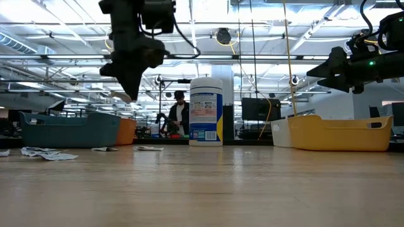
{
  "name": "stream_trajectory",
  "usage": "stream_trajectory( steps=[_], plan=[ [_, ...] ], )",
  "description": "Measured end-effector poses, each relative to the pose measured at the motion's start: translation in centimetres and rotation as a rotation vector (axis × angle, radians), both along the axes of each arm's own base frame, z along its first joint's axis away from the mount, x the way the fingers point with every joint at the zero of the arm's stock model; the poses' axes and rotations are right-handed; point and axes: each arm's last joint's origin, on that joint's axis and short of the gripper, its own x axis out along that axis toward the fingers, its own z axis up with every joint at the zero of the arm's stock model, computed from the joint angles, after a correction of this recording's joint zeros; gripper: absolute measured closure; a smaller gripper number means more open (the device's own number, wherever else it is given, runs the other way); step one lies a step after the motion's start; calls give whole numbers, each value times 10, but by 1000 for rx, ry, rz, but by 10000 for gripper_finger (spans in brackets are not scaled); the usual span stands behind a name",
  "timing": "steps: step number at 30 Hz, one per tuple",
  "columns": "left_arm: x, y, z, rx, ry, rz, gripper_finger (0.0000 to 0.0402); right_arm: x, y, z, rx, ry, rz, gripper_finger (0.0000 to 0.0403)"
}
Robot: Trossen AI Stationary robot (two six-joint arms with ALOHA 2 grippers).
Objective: Pick & Place First Aid Supplies
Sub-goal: Put the orange pad into the orange bin
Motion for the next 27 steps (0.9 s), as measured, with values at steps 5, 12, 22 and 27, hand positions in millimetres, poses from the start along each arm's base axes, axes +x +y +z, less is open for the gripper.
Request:
stream_trajectory(
  steps=[5, 12, 22, 27],
  plan=[
    [-14, 37, -1, -12, 34, 154, 401, 0, 0, 0, 0, 0, 0, 66],
    [-43, 96, -1, -24, 40, 326, 401, 0, 0, 0, 0, 0, 0, 66],
    [-105, 166, 0, -11, 36, 553, 401, 0, 0, 0, 0, 0, 0, 66],
    [-139, 191, 0, 11, 36, 673, 401, 0, 0, 0, 0, 0, 0, 66]
  ],
)
